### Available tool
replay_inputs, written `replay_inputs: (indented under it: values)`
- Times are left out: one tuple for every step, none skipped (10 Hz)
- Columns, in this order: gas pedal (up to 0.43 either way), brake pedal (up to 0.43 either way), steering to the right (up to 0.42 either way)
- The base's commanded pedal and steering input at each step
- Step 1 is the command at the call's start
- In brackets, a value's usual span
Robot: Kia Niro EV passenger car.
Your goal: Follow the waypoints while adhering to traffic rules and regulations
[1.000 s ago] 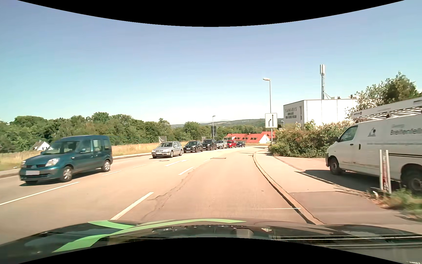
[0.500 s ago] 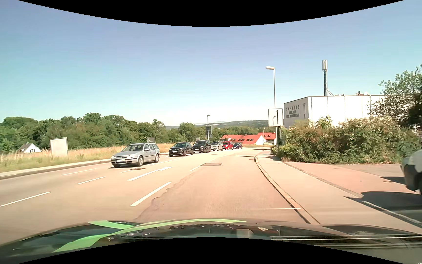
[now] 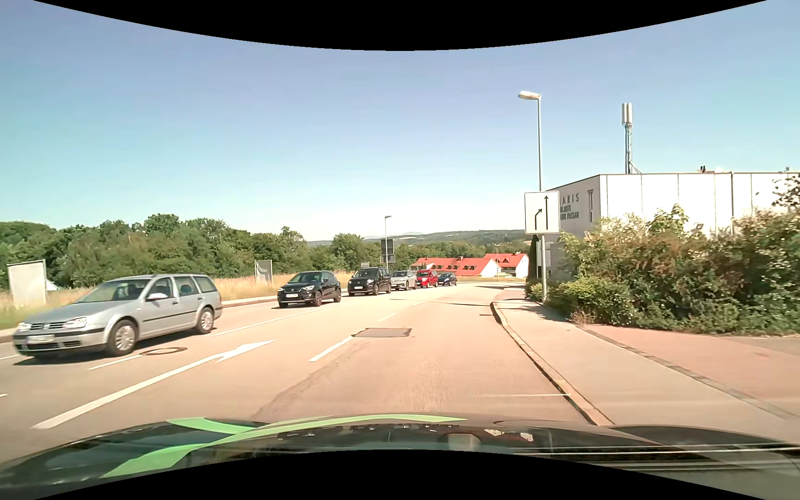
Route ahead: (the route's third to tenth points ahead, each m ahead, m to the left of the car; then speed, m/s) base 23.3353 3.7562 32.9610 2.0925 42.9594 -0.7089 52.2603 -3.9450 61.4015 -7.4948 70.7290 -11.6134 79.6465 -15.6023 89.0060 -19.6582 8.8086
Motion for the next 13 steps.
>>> replay_inputs:
  values:
    - [0.067,0.0,0.026]
    - [0.059,0.0,0.029]
    - [0.059,0.0,0.029]
    - [0.059,0.0,0.029]
    - [0.047,0.0,0.029]
    - [0.047,0.0,0.029]
    - [0.047,0.0,0.029]
    - [0.047,0.0,0.032]
    - [0.047,0.0,0.036]
    - [0.047,0.0,0.037]
    - [0.047,0.0,0.036]
    - [0.047,0.0,0.036]
    - [0.047,0.0,0.033]
